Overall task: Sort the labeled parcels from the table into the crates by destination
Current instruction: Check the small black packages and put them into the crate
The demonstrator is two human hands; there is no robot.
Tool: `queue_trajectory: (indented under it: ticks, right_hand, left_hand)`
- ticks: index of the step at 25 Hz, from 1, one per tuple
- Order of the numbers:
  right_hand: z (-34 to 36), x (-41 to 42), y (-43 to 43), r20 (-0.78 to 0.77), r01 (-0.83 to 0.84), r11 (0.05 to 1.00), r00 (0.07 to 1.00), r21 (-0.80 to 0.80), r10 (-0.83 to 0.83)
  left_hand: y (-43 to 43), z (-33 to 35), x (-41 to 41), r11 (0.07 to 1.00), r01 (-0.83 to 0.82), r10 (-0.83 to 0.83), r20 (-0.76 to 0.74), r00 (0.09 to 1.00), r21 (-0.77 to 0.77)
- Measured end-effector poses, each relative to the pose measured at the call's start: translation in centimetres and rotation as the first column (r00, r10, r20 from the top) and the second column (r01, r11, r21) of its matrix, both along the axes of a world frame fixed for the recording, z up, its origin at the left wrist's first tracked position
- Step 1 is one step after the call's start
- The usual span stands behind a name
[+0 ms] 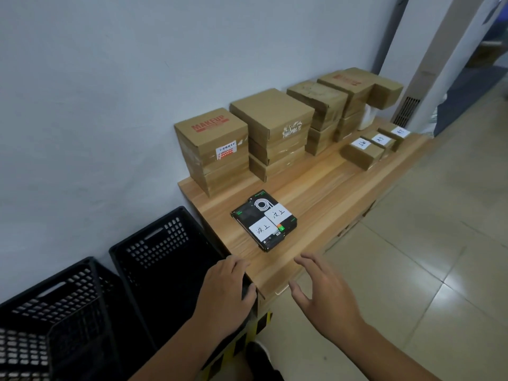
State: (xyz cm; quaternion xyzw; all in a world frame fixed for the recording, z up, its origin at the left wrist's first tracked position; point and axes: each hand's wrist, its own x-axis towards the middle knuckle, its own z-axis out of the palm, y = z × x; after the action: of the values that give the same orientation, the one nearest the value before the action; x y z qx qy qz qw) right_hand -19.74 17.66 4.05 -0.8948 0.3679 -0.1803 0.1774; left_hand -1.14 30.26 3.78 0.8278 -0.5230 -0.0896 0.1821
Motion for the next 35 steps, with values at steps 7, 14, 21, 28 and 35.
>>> queue_trajectory:
  ticks: [7, 14, 21, 28, 35]
  right_hand:
    - [-1.8, 4.6, -10.2, -0.037, -0.096, 0.995, 0.995, -0.012, 0.095]
    - [-5.0, 8.7, -18.3, -0.117, -0.011, 0.968, 0.992, 0.251, 0.042]
    - [-10.9, 13.9, -27.8, -0.222, 0.086, 0.794, 0.973, 0.602, 0.063]
    - [-15.4, 18.5, -31.7, -0.169, -0.073, 0.622, 0.932, 0.78, 0.321]
    - [-16.6, 18.6, -33.6, -0.158, -0.079, 0.557, 0.918, 0.827, 0.365]
  left_hand:
    - [-9.1, -2.6, 3.8, 0.998, -0.069, 0.068, -0.032, 0.997, -0.016]
    - [-15.3, -5.2, 5.8, 0.993, -0.098, 0.104, -0.098, 0.99, 0.063]
    - [-19.0, -7.2, 6.6, 0.952, -0.272, 0.289, -0.124, 0.949, 0.143]
    - [-22.9, -7.5, 4.4, 0.83, -0.513, 0.548, -0.148, 0.823, 0.219]
    - [-24.2, -7.5, 3.7, 0.803, -0.542, 0.587, -0.169, 0.792, 0.249]
